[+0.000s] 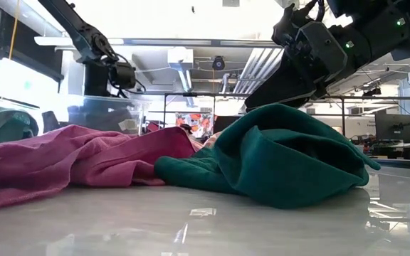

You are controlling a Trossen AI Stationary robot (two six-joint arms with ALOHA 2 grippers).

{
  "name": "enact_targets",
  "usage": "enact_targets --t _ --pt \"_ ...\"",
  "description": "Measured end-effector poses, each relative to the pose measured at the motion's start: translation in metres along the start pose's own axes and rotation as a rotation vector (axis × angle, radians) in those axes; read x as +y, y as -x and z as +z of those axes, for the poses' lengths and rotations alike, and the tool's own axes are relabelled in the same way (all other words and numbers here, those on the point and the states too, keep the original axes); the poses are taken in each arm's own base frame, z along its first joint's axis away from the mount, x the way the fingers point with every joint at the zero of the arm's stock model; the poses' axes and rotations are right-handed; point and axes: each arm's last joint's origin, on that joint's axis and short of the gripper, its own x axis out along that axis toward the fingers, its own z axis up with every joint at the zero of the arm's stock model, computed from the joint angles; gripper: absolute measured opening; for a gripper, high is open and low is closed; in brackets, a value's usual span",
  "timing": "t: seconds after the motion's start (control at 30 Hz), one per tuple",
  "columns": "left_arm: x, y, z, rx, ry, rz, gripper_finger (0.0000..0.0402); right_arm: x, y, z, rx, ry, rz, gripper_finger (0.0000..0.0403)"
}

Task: Sort microfiber towel by color & place in baskets
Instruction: Put the purple towel into the top transparent bin

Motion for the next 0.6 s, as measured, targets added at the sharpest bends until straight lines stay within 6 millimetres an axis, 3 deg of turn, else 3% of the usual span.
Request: enact_targets --t 0.13,0.23,0.43,0.6 --pt "0.005 0.007 -0.001 0.076 -0.07 0.077 0.0 0.0 0.0 0.0 0.0 -0.007 0.0 0.025" --pt "0.012 0.027 -0.002 0.077 -0.069 0.066 0.0 0.0 0.0 0.0 0.0 -0.007 0.0 0.025" --pt "0.008 0.073 -0.014 0.094 -0.048 -0.118 0.0 0.0 0.0 0.001 -0.012 -0.011 0.0 0.025" --pt "0.013 0.096 -0.024 0.031 0.079 -0.03 0.0 0.0 0.0 0.001 -0.012 -0.013 -0.001 0.025"
